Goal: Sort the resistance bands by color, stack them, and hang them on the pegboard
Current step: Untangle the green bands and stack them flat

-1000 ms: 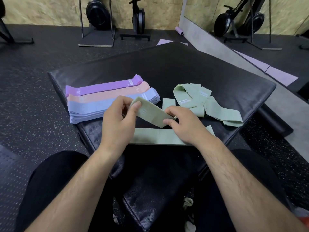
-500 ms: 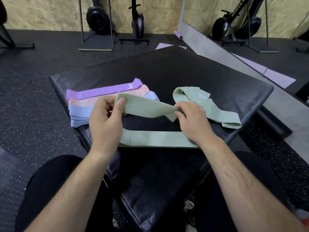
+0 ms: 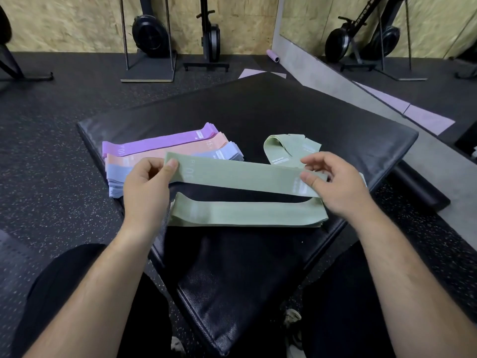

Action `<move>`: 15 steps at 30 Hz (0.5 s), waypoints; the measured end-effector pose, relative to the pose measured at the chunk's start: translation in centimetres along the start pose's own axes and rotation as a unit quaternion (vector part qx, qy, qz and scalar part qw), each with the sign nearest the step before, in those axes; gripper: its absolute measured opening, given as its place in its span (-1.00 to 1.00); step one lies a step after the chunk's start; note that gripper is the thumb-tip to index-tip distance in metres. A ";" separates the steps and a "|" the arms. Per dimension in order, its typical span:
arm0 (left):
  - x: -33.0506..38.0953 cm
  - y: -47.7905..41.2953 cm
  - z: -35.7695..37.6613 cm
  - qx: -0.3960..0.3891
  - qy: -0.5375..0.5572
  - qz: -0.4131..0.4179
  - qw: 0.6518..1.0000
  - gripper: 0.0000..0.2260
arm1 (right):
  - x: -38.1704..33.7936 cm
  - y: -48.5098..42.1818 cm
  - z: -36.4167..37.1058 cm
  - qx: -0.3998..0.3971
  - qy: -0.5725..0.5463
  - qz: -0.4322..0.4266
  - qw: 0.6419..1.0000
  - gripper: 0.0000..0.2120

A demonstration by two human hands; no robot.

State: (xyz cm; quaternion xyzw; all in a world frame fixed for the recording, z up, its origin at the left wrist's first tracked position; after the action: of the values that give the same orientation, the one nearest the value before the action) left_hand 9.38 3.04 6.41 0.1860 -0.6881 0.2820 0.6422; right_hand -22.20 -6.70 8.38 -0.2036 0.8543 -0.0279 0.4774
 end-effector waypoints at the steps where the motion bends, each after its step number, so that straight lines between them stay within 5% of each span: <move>1: -0.1 0.0 -0.1 -0.010 -0.008 -0.009 1.000 -0.87 | 0.2 0.2 -0.4 -0.005 -0.020 0.007 1.000 -0.73; 5: -0.7 0.5 -0.5 -0.046 -0.118 -0.010 0.992 -0.94 | 0.8 1.2 -1.3 -0.015 -0.040 0.034 0.998 -0.79; 15: -1.0 2.5 -1.0 -0.120 -0.333 0.081 0.932 -0.87 | 1.2 2.7 -0.5 -0.050 0.132 0.006 0.990 -0.89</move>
State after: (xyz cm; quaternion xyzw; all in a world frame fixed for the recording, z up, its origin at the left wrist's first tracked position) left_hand 8.71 5.47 5.06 0.1345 -0.9038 0.1698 0.3690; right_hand -24.03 -4.72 7.01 -0.2169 0.9113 -0.0085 0.3499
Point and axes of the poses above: each hand's wrist, its own y-axis away from the middle knuckle, its own z-axis out of the palm, x = y × z, the point moved 1 cm from there along -y, towards the middle knuckle, and after that the axes turned 5 degrees about -x, right-handed, at the moved point
